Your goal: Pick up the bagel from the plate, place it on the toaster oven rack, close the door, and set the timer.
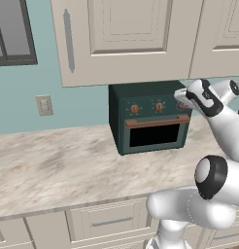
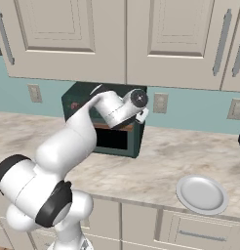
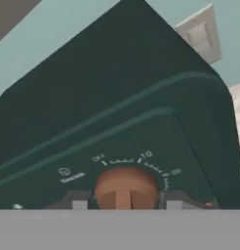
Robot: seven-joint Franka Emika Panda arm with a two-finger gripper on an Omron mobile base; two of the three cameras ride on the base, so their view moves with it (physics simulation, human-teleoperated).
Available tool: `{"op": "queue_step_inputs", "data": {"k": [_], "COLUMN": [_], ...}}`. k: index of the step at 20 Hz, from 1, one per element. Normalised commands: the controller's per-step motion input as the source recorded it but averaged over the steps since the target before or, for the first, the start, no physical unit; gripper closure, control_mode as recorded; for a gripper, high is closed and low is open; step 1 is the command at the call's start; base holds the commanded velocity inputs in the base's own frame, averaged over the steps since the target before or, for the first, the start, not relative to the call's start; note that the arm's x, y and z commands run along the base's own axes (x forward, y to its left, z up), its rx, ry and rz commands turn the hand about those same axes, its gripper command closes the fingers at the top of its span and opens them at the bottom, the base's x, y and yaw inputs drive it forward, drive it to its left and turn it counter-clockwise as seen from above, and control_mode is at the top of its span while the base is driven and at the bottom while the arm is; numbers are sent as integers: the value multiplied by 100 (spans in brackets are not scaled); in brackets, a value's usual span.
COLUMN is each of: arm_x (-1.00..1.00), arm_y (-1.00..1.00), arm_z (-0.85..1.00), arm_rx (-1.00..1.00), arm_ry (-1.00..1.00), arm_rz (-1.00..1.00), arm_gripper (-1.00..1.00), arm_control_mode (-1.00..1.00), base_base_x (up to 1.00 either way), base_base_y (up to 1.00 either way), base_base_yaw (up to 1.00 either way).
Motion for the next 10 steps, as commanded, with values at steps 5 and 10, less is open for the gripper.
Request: {"op": "queue_step_inputs", "data": {"k": [5,10], "arm_x": [0,-46], "arm_y": [22,-10], "arm_z": [-15,8], "arm_rx": [23,1], "arm_ry": [0,0], "arm_rz": [-25,-15], "arm_gripper": [100,100], "arm_control_mode": [-100,-100], "base_base_x": [0,0], "base_base_y": [0,0], "base_base_yaw": [0,0]}}
